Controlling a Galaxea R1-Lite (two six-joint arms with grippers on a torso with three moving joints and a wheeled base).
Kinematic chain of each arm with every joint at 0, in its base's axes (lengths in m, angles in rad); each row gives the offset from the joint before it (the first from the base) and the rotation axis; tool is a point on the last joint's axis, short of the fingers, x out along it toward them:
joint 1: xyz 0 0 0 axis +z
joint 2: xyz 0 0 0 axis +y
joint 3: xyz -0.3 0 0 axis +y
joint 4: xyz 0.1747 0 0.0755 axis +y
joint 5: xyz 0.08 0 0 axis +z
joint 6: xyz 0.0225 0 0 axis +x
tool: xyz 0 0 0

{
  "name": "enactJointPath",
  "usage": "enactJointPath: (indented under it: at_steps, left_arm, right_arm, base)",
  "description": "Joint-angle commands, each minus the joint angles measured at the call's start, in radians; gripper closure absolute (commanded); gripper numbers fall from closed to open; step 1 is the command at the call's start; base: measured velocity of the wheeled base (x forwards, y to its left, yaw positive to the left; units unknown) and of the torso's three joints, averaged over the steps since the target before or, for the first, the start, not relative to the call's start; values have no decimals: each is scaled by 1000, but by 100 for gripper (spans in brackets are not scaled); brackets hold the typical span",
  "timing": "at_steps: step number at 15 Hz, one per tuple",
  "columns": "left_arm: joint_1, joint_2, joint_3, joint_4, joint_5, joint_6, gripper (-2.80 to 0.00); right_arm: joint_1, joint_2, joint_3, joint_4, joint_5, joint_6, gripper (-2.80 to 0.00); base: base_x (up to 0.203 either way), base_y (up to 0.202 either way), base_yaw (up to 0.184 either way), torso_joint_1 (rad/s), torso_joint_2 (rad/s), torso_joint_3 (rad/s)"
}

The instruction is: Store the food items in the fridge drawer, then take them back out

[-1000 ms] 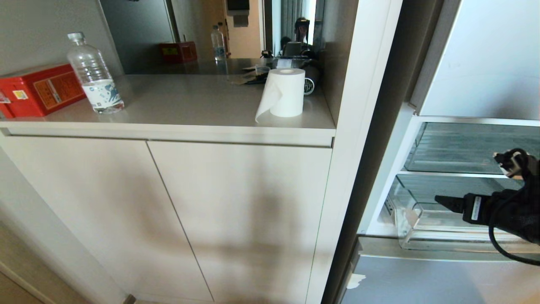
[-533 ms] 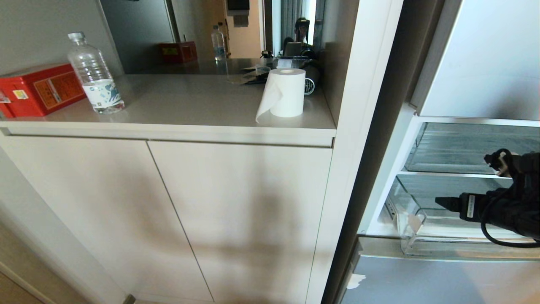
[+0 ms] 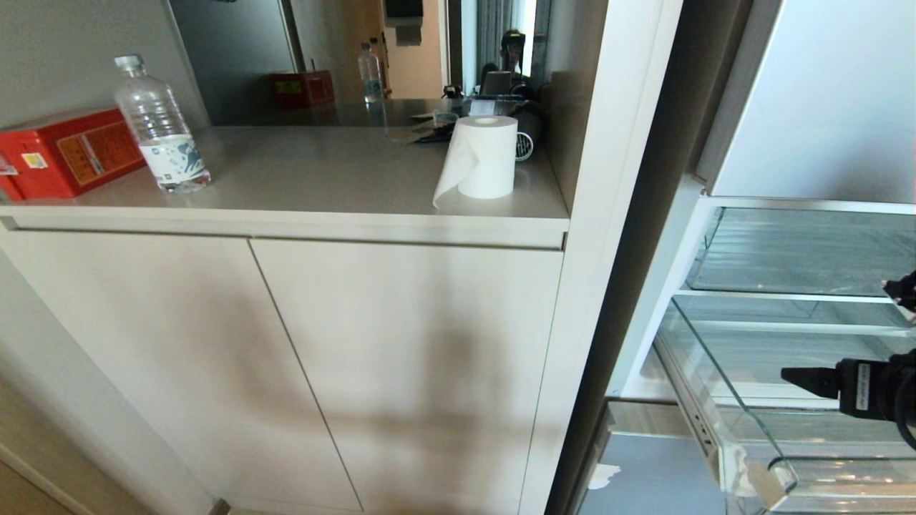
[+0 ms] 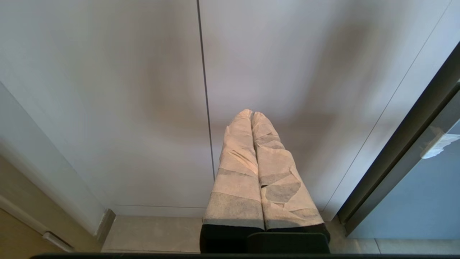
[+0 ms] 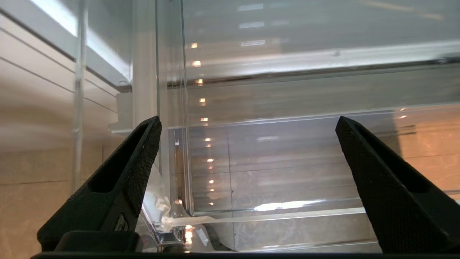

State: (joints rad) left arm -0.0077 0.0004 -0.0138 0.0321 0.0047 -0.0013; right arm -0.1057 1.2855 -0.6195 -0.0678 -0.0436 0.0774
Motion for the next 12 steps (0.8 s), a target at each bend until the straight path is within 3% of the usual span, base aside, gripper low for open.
enactJointPath:
  at_steps: [1, 7, 12]
  left_arm:
    - [0, 0, 0, 0, 0, 0, 0]
    - [0, 0, 0, 0, 1, 0, 0]
    - [0, 0, 0, 0, 0, 0, 0]
  right_arm:
    - [0, -89, -15, 28, -1, -1, -280]
    - [-5, -60, 14, 23, 0, 13, -280]
    - [-7, -358, 85, 29, 1, 2, -280]
  base:
    - [0, 0, 0, 0, 0, 0]
    - [0, 0, 0, 0, 0, 0]
    - [0, 0, 0, 0, 0, 0]
